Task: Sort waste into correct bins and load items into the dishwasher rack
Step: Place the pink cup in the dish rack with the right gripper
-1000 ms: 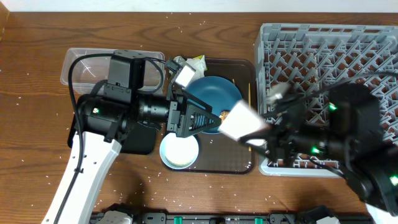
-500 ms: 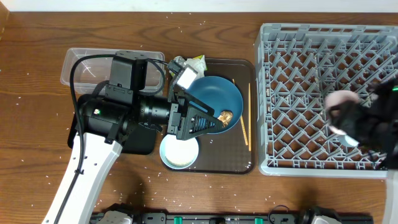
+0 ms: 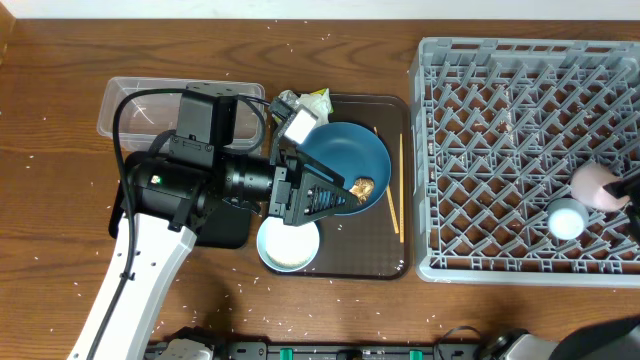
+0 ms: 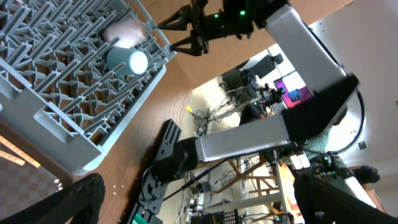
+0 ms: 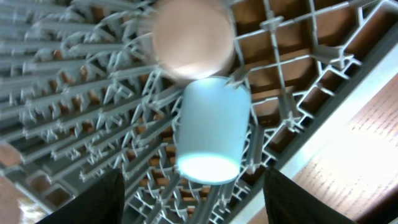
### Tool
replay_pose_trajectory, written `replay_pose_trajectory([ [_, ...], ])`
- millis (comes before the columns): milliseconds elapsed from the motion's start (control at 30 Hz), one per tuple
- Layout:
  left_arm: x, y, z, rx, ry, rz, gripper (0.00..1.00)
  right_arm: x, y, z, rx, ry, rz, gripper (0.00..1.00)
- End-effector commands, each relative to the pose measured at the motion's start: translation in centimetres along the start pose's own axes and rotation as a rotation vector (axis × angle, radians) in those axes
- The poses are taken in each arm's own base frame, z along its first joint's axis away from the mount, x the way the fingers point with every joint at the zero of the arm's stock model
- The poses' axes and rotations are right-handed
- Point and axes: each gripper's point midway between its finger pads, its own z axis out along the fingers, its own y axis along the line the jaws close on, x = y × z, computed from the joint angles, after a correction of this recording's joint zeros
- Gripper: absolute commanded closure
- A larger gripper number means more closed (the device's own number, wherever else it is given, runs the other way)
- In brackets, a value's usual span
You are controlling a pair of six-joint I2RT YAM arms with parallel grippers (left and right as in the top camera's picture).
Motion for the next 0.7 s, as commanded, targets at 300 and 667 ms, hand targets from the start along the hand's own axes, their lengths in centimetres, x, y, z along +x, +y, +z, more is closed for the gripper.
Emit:
replay_pose_trajectory([
  [300,0.0,0.1,-0.1,-0.025,-0.004,0.014,0.02,-0.8,2.5,0.1,-0.281,0.092,0.016,0.41],
  [667,2.4,13.9,-6.7,-0.977,-0.028,-0.176,0.02,9.9,12.9,-11.5,-0.674,-0.058,-0.606,0.32],
])
